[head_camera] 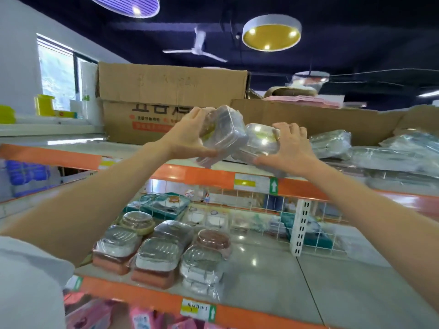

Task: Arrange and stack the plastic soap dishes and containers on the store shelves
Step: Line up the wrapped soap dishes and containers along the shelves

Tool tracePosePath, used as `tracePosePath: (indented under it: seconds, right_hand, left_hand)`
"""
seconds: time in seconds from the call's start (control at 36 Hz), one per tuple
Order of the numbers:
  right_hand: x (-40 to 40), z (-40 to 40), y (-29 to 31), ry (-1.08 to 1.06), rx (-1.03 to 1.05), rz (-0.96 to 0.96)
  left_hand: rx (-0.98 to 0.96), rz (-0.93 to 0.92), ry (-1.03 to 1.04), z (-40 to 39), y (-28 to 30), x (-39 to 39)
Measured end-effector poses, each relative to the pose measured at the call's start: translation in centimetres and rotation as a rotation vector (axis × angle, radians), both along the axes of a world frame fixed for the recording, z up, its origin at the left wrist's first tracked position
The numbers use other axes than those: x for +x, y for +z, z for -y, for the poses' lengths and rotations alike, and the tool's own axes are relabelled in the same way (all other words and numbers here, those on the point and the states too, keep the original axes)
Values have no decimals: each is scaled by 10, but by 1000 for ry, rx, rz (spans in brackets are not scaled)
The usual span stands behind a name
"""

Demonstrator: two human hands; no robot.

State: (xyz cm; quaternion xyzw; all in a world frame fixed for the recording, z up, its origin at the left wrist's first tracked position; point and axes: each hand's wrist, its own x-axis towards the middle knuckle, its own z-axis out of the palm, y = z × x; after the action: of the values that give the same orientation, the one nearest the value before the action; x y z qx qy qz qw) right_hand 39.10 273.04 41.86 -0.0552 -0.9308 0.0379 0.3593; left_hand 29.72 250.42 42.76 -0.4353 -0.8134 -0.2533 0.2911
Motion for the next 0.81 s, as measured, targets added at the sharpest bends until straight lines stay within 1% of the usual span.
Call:
tracePosePath:
  seconds: [0.11,0.22,0.28,0.33,0.39,0.44,0.5,0.58,0.64,0.72,0.81]
  right_hand:
    - [32,-15,-13,7,-9,-28]
    - [67,-28,-31,-7,10,34]
    - [85,-34,-44,-2,37,76]
    - [100,-41,-59,22,50,88]
    - [111,-48,-70,23,25,79]
    - [122,-55,-77,-34,-8,50]
    - [131,-65,-85,-96,47,-9]
    - [141,-82,-107,-99,178,-71]
    - [145,-91,-124,-83,189,-80]
    - [148,-103,-146,-67,179,-95]
    - [145,-114,-169,-69,235,-48]
  left_hand:
    - [-5,-81,-48,-13,-6,29]
    - [-113,-89,-57,-29,-21,52]
    - [-180,-75,-88,-39,-33,63]
    - [-209,-22,-135,-48,-46,75]
    - [-181,22,-178,-56,-57,85]
    - [-151,23,-201,-62,-68,94]
    - [-151,-9,-207,-67,-81,100]
    - [-186,-44,-228,-75,-108,105]
    - [-176,-7,-269,-80,-127,104]
    - [-156,74,-269,-86,-152,97]
    - [-232,76,-240,-94,-175,84]
